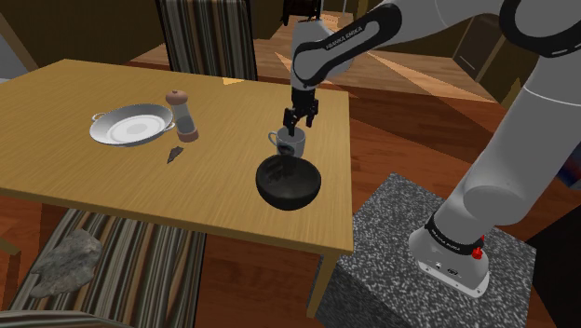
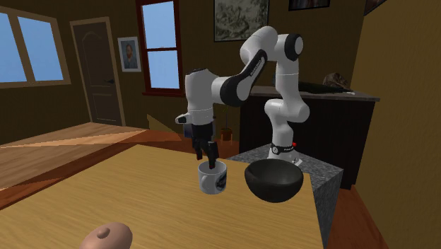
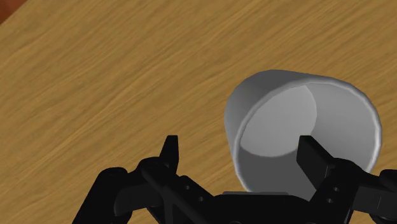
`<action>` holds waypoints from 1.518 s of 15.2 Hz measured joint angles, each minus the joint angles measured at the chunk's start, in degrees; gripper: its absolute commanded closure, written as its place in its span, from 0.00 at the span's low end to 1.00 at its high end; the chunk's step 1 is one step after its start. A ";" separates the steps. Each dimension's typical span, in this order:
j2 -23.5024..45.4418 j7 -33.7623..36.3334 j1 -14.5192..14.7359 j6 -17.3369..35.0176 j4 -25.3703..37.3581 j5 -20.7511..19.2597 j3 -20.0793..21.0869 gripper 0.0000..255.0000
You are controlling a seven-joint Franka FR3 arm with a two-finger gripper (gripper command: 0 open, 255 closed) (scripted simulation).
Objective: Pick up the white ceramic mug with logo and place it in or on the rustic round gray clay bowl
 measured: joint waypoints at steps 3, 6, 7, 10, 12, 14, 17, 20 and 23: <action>1.14 -0.12 -0.02 2.09 -0.95 -0.02 -0.03 0.00; 1.76 -0.05 0.05 3.17 -1.41 -0.03 0.02 0.00; 1.76 -0.04 0.06 3.24 -1.47 -0.03 0.02 0.00; 1.76 -0.03 0.07 3.31 -1.52 -0.02 0.03 0.00; 1.76 -0.03 0.07 3.31 -1.52 -0.02 0.03 1.00; 1.76 -0.03 0.07 3.31 -1.52 -0.02 0.03 1.00; 1.76 -0.03 0.07 3.31 -1.52 -0.02 0.03 1.00; 1.76 -0.03 0.07 3.31 -1.52 -0.03 0.03 1.00; 1.55 -0.04 0.05 2.97 -1.40 -0.02 0.02 1.00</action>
